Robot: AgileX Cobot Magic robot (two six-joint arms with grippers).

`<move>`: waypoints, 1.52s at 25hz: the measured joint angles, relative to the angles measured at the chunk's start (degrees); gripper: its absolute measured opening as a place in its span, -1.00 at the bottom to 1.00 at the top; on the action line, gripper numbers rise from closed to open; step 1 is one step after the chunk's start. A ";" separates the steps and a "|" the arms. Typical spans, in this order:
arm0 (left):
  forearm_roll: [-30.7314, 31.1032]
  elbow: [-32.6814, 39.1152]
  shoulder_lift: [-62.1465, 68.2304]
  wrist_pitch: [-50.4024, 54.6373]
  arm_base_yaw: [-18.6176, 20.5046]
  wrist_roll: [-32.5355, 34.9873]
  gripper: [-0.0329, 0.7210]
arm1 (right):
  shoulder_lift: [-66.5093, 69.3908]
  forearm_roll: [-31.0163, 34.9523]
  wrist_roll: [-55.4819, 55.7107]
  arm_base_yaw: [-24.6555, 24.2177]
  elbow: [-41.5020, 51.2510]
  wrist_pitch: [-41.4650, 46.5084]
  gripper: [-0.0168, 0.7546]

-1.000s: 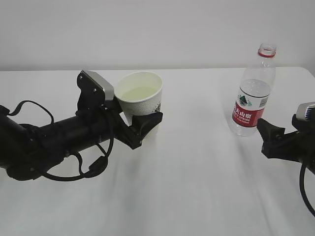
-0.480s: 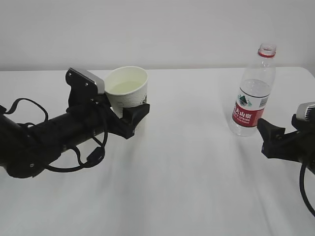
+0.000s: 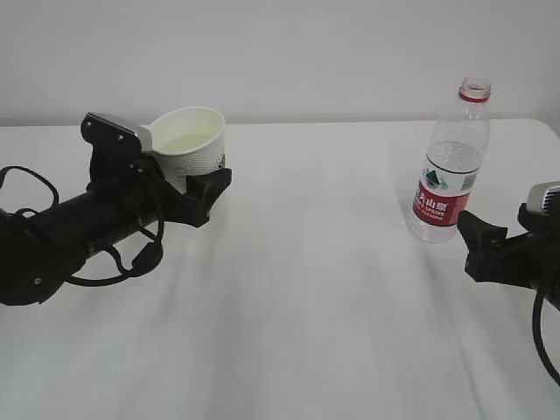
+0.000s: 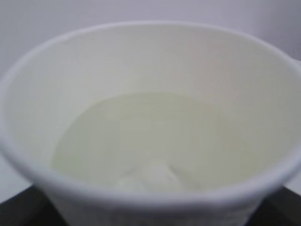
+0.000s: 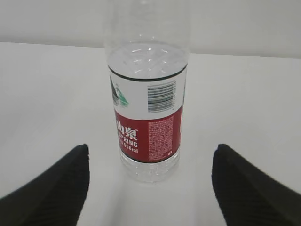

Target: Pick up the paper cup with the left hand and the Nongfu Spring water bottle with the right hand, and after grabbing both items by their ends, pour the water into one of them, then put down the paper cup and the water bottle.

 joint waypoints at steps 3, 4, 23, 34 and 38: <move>-0.09 0.00 0.00 0.00 1.40 0.00 0.68 | 0.00 0.00 0.00 0.00 0.00 0.00 0.64; -0.09 0.00 0.00 0.00 2.00 0.00 0.68 | 0.00 0.00 0.00 0.00 0.00 0.00 0.64; -0.46 0.00 0.00 0.00 10.55 0.11 0.68 | 0.00 0.00 0.00 0.00 0.00 0.00 0.61; -3.96 0.00 0.00 0.00 13.51 2.44 0.68 | 0.00 0.00 0.00 0.00 0.00 0.00 0.58; -5.56 0.00 0.00 0.00 14.41 2.72 0.68 | 0.00 0.00 0.00 0.00 0.00 0.00 0.59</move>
